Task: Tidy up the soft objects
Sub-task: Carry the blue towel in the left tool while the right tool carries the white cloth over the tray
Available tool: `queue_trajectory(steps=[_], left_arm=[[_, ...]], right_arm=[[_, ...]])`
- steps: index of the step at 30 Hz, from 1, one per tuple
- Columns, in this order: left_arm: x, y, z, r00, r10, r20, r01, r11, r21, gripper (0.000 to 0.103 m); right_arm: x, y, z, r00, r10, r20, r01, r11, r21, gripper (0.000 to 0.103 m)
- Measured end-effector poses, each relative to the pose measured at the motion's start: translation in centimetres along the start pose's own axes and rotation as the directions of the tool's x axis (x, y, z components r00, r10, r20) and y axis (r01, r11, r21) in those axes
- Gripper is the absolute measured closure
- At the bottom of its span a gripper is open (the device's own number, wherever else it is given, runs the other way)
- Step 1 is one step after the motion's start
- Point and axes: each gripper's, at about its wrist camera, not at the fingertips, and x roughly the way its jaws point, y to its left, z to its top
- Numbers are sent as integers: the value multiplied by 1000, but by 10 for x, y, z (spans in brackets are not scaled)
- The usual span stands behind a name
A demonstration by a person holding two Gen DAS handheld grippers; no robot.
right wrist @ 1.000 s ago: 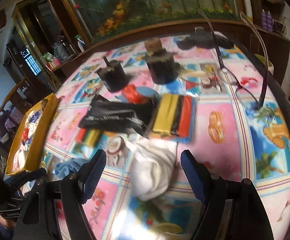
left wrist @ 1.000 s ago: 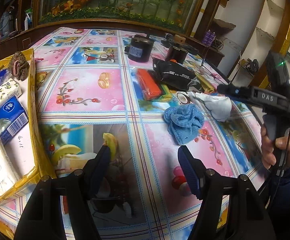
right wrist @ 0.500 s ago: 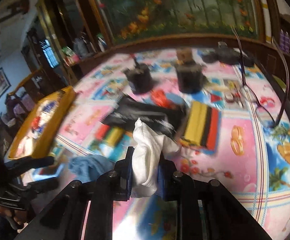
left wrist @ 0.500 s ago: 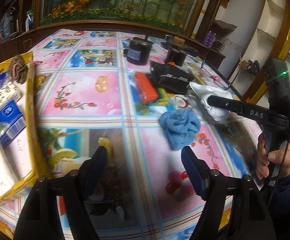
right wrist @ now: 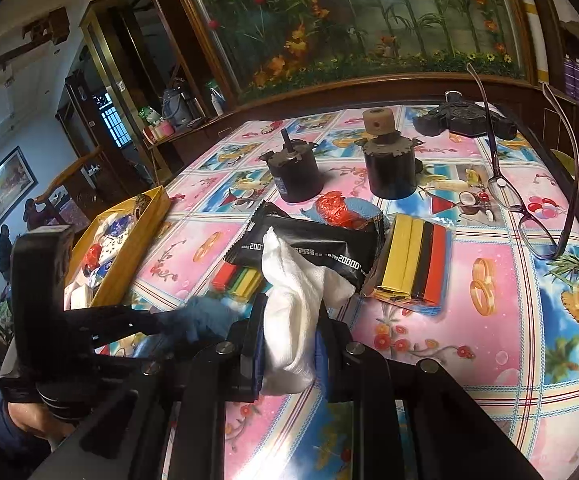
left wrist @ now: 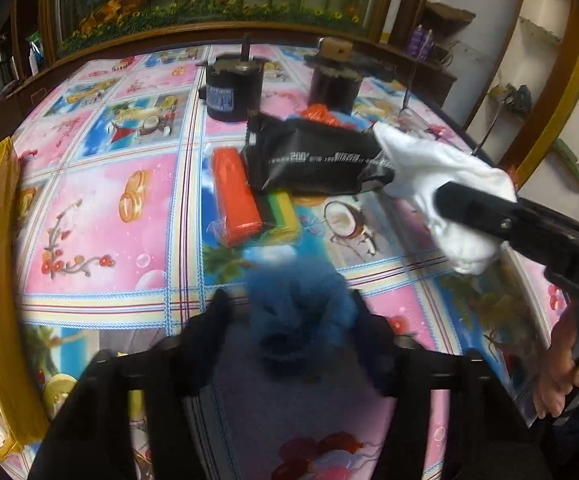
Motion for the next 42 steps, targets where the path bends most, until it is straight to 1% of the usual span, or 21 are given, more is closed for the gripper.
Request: queue_trajectory(steps=[1,7,10,22,27,31,34,37,42], left_arm=[[-2,1,0,1000,0,10,0,1000,0,68],[-15,9,-7,999,-22,41,23,999,-27,68],[-25,12,-11,998,-17,63,19,999,-31,68],[-40,22,-23,995,19,94,-15,999,-47,68],[-50,30,-24,993,21,114,-13,998,-68,68],[-61,36,-22,990,21,137,-10,997,-79,68],[-71,44,-20,987,27,159,-12,996,-93,67],[-85,58,-18,981,43,189,-21,993,-116,67],[-115,95,-17,966,92,240,-48,982,-183,67]], right_arm=[[0,0,0,1000,1,-1,-1,1000,0,81],[1,1,0,1000,4,0,-4,1000,-7,81],[2,5,-1,1000,-1,-5,1,1000,-24,81],[7,21,-5,1000,7,-17,-9,996,-90,81],[9,24,-5,999,27,-19,-28,997,-69,81],[12,32,-3,996,84,-17,-85,995,-43,81],[18,45,-1,992,122,-32,-123,992,-35,81],[26,65,6,989,142,-49,-145,988,-59,81],[42,109,22,980,177,-93,-187,976,-115,81]])
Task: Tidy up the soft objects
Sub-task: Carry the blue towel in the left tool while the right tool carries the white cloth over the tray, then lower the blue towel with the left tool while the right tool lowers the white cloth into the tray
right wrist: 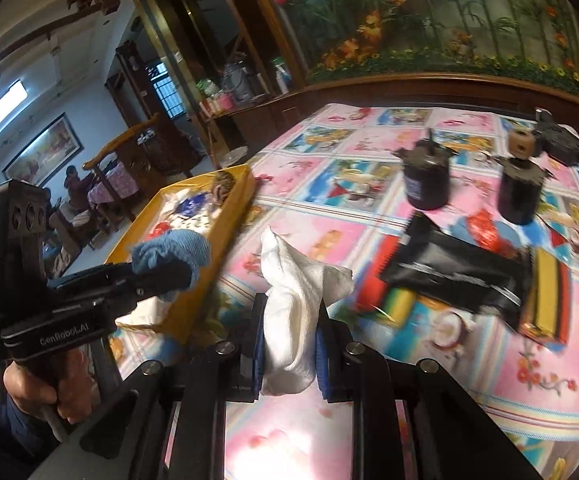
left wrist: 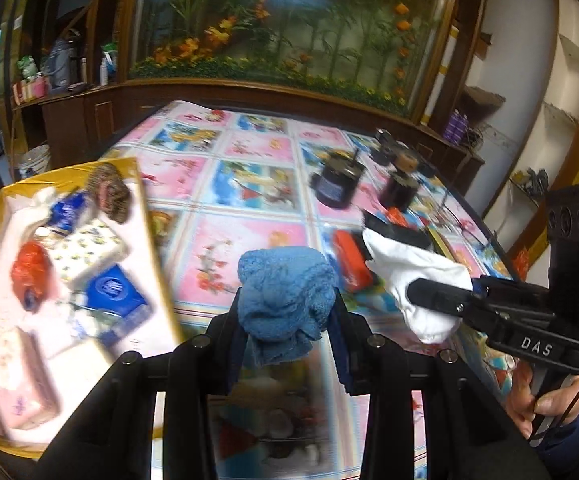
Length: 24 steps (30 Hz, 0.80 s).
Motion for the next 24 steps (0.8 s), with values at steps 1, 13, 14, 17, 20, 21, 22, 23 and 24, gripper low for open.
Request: queue_trajectory(steps=[1,13,14,17,20,21,22,23,24], left_arm=[[-5,10,2,1000,13,11,-13,1000,-16,67],[-51,153,-1,969,245,34,-230,944,-238,67],[-52,164,-2,964,265,24,-250,935,-251,67],[-54,189,-5,960,280,4,-267,920,-288,67],[-53,199,-5,961,275,-11,-266,918,-293,67],[-51,199,-6,961,276,-13,-267,919,-291,67],[-50,200,-5,961,275,-17,-268,920,-286,67],[-49,200,-4,962,273,-20,-267,922,-281,67],[-48,200,-4,963,270,-21,-265,924,-277,67]], right_arm=[[5,6,4,1000,7,-10,-7,1000,-5,81],[71,106,62,985,136,-103,-148,983,-113,81],[76,113,67,984,143,-110,-156,980,-121,81],[101,139,81,977,156,-147,-176,975,-136,81],[124,160,96,970,171,-173,-196,971,-137,81],[132,166,100,968,174,-180,-201,969,-143,81],[143,173,106,968,174,-184,-201,969,-145,81],[150,178,110,966,174,-190,-202,969,-142,81],[162,183,114,962,177,-206,-207,969,-138,81]])
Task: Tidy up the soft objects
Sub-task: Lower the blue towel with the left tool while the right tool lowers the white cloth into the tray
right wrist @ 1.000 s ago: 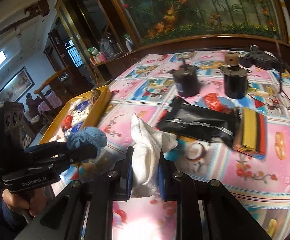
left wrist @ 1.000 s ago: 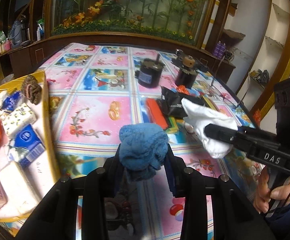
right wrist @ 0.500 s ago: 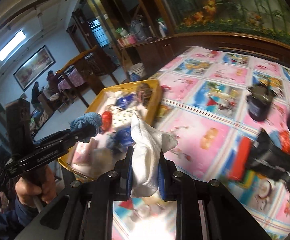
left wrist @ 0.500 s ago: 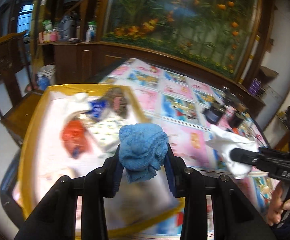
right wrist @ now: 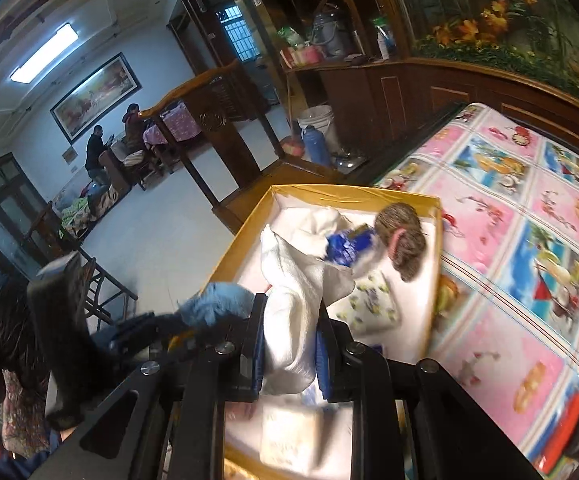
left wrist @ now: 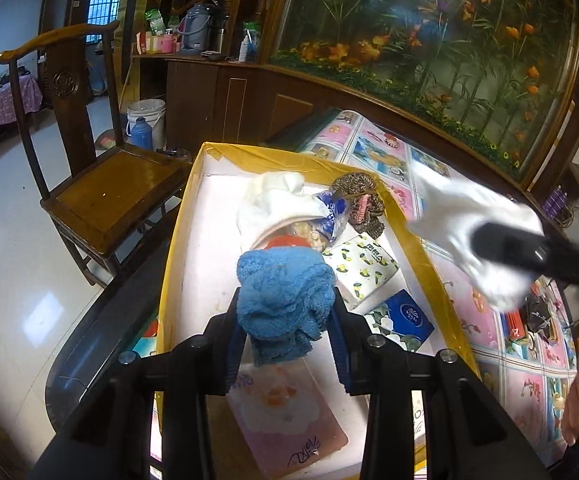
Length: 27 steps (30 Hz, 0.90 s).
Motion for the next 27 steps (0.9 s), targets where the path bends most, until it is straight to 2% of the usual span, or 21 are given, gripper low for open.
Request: queue_trajectory(steps=[10,17,18,20,21,23,24,27], left_arm=[[6,3,3,1000,-12,-26,12,1000,4,67],[10,7,3,999,-13,-39,13,1000,-2,67],[10,8,3,999,-13,-40,13,1000,-5,67],[11,10,4,999,-19,-41,18,1000,-15,64],[11,11,4,999,-20,-41,20,1000,-18,61],[10,11,4,999,-17,-37,16,1000,-17,50],[9,11,3,999,-18,-34,17,1000,-18,42],[6,12,4,1000,-19,-20,19,999,-30,41]], right_arm=[[99,-2,53,995,17,-100,-10,998,66,81],[147,9,68,990,-28,-139,34,999,41,79],[152,8,69,989,-35,-144,41,998,42,76],[158,5,71,988,-19,-156,28,998,60,63],[158,3,70,988,-7,-153,18,998,66,60],[154,2,70,989,11,-145,-1,998,68,47],[150,1,70,991,17,-134,-8,998,69,46],[132,-1,68,995,31,-100,-24,997,74,46]])
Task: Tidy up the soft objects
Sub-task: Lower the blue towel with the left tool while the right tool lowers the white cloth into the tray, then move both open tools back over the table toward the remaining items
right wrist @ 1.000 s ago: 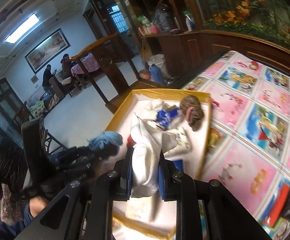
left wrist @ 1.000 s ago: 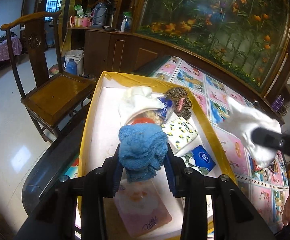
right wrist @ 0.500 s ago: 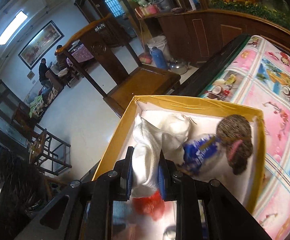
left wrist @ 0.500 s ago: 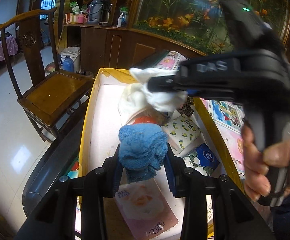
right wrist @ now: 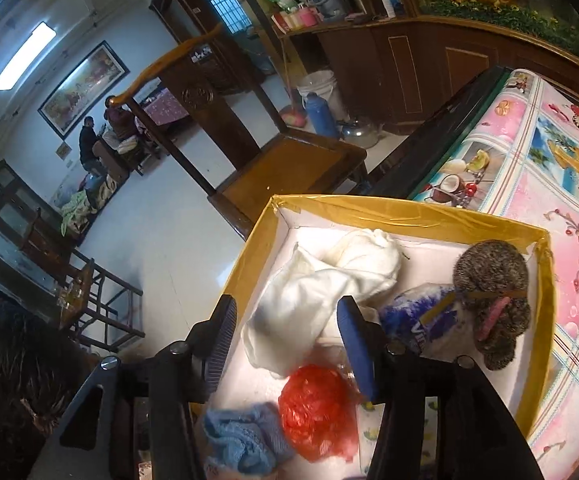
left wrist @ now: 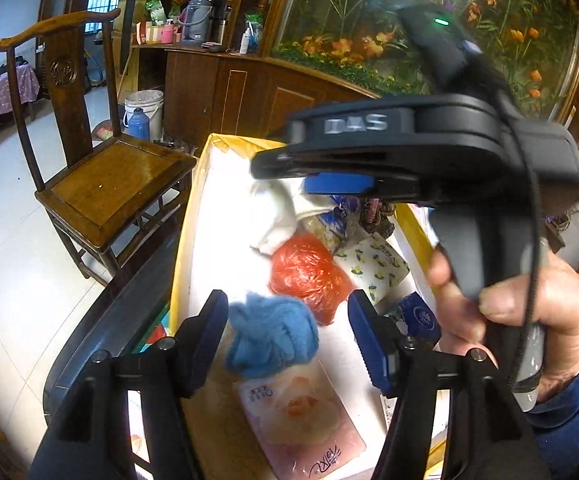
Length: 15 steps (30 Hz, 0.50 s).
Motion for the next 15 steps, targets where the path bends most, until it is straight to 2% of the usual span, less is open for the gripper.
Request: queue_trajectory(steps=[8,15], left_arm=[[-14,-12,-7,999,-24,26,24,1000,-1,41],[-26,-50,-21,996,-73,47,70,996,61,41]], right_arm=[[-51,-21,-29,996,58,69,-62,997,55,46],[-97,-54,-69,987,98,124,-115,985,132,45]])
